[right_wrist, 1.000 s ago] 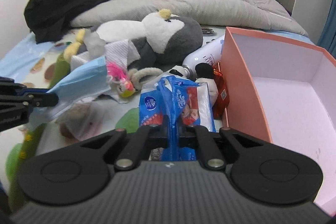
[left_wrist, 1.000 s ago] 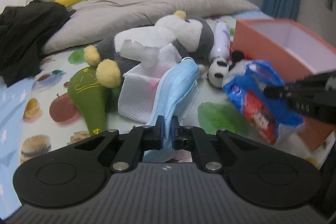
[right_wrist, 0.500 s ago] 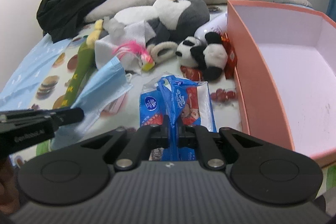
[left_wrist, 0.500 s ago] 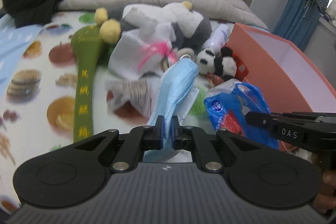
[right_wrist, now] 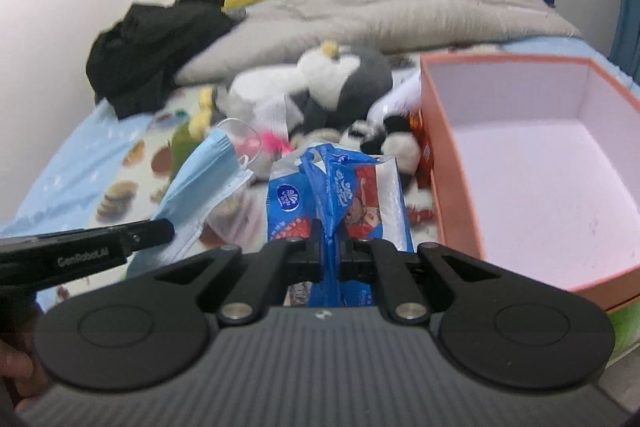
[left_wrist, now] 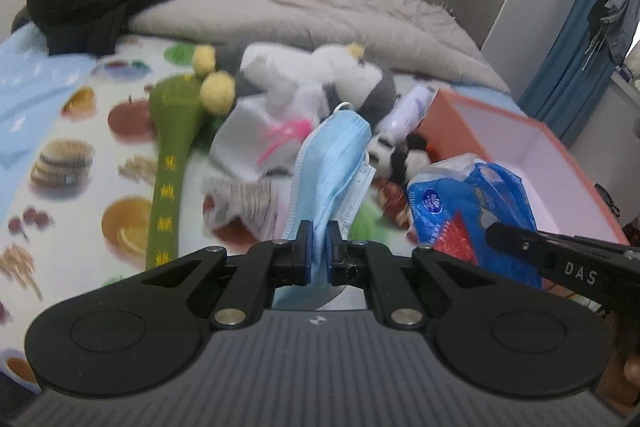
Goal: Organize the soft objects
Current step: 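Carry the mask with the left gripper while the right gripper carries the snack bag over the pink box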
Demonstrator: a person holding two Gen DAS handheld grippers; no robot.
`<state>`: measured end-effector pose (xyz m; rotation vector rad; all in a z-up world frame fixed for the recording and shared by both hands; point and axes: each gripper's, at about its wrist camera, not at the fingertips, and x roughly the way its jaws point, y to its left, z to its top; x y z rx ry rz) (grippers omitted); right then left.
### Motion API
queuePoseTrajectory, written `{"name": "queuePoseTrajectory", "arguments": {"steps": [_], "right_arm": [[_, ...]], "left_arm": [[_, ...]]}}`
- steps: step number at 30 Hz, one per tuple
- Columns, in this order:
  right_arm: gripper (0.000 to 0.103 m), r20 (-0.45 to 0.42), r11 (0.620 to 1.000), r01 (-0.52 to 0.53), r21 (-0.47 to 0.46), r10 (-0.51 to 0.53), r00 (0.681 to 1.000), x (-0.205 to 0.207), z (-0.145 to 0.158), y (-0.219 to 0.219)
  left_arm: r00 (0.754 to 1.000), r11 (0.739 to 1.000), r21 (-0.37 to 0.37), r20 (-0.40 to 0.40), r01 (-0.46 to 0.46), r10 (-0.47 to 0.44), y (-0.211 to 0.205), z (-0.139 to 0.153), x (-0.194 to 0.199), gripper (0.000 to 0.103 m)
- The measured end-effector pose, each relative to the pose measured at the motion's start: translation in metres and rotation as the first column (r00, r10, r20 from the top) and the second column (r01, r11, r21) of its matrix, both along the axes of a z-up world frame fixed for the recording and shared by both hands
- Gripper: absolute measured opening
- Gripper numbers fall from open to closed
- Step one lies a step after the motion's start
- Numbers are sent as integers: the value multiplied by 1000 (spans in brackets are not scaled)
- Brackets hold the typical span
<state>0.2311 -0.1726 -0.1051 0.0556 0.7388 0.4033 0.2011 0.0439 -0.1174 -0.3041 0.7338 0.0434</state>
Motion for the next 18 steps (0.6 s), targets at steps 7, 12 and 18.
{"name": "queuePoseTrajectory", "arguments": {"steps": [7,12,18], "right_arm": [[8,94,1000,18,22,-20,995,10,48,-14],[8,165,998,46,34,-51,985,20,85,-30],[8,233,993,95,66,-108,966,33,129,-60]], "left_arm": [[998,999,-29,65,23,-21,-11,60,22,8],[991,996,-29,115,79,-75,-32,102,43,8],[975,986,-41,160,162,-154,-70,147,71,8]]}}
